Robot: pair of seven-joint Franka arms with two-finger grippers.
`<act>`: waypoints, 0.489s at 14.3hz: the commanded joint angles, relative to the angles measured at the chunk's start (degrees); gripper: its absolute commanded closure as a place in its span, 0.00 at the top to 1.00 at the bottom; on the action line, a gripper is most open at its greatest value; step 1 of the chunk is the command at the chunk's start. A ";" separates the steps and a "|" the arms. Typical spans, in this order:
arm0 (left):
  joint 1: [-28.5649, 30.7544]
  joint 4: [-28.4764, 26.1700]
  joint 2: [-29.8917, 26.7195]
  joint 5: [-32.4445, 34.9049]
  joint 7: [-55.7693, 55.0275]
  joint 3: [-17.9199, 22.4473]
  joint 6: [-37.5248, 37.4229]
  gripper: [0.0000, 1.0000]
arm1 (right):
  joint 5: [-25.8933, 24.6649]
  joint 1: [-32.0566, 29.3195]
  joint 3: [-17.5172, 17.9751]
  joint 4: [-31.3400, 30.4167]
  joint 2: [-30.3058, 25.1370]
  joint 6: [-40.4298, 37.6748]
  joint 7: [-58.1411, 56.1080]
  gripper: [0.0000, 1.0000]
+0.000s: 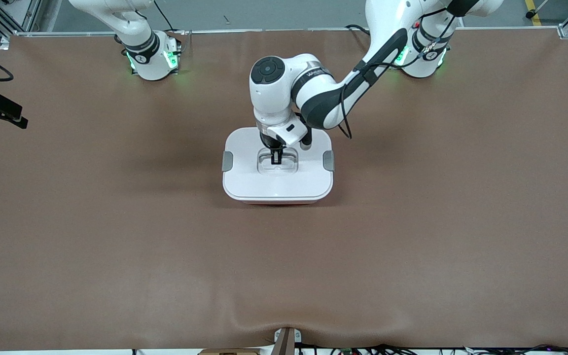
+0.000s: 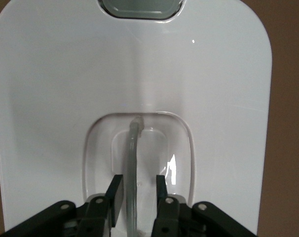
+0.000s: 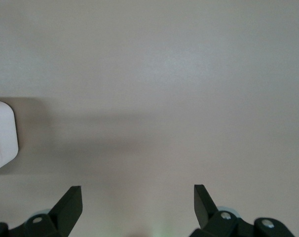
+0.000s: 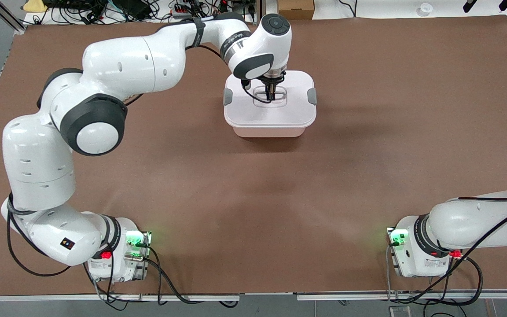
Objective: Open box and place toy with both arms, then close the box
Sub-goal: 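Lower the lid onto the box and press it down with the left gripper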
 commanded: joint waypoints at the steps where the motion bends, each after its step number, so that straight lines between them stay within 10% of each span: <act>1: 0.01 0.29 -0.14 1.54 -0.69 -0.05 -0.24 0.79 | 0.90 -0.63 0.28 -0.36 -0.51 -0.22 0.03 1.00; 3: 0.01 0.38 -0.32 1.54 -0.61 -0.05 -0.24 0.98 | 0.90 -0.63 0.36 -0.36 -0.51 -0.22 0.11 1.00; 7: 0.45 0.56 -3.91 1.54 3.69 -0.05 -3.74 1.00 | 0.99 -0.63 0.36 -0.36 -0.51 0.22 -0.06 1.00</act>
